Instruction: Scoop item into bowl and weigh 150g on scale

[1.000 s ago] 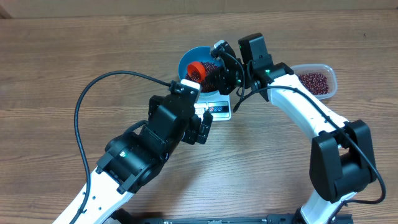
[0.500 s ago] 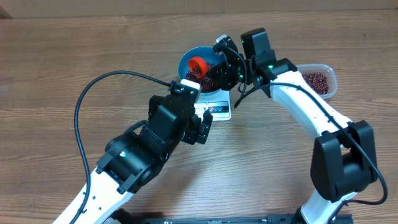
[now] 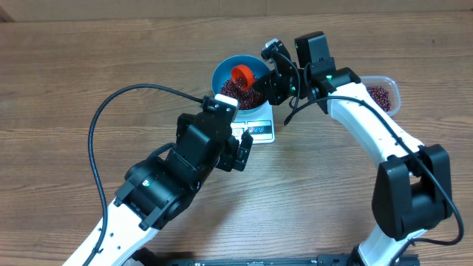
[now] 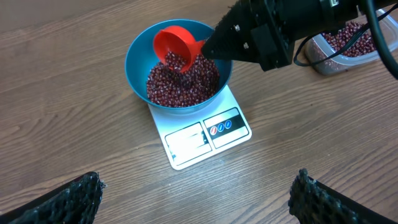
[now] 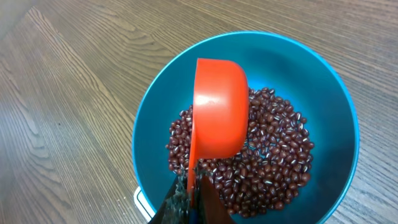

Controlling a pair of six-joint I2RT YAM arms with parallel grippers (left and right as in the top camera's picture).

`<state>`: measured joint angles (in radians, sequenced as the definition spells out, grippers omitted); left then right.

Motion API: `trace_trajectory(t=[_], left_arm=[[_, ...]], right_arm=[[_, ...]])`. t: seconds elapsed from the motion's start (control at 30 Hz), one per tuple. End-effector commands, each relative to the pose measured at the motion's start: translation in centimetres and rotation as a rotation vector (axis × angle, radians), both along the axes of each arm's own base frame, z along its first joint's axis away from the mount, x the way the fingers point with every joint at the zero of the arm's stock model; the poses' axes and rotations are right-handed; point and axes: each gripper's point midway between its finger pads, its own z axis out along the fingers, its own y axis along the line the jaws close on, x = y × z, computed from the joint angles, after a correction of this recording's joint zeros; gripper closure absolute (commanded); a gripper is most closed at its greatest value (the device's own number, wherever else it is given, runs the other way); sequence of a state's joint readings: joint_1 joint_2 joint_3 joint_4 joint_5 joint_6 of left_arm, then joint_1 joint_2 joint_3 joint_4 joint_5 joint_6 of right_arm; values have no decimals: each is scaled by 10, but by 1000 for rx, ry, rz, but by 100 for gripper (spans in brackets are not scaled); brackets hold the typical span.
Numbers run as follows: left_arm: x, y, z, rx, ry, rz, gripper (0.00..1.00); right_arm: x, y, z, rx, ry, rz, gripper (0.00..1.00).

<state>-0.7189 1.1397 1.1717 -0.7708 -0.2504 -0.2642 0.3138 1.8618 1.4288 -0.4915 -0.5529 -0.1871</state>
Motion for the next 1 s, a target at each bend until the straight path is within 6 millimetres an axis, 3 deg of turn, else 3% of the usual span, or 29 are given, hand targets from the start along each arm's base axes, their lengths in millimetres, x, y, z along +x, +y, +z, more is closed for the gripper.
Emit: trace_trajectory(t=[0.0, 0.2, 0.37, 0.5, 0.7, 0.83, 0.97], left_arm=[[3, 0, 5, -24, -4, 20, 1], [3, 0, 5, -24, -4, 20, 1], [3, 0, 5, -24, -4, 20, 1], [3, 0, 5, -24, -4, 20, 1], [3, 0, 5, -24, -4, 20, 1], [3, 0, 5, -24, -4, 20, 1], [3, 0, 5, -24, -4, 20, 1]], right_arm=[[4, -1, 39, 32, -79, -4, 96], [8, -10, 34, -19, -84, -46, 96], [-1, -8, 28, -34, -59, -15, 96], [8, -16, 25, -89, -99, -43, 96], [3, -12, 25, -86, -101, -14, 96], [14, -21, 25, -149, -161, -39, 96], [9, -11, 29, -101, -152, -2, 96]])
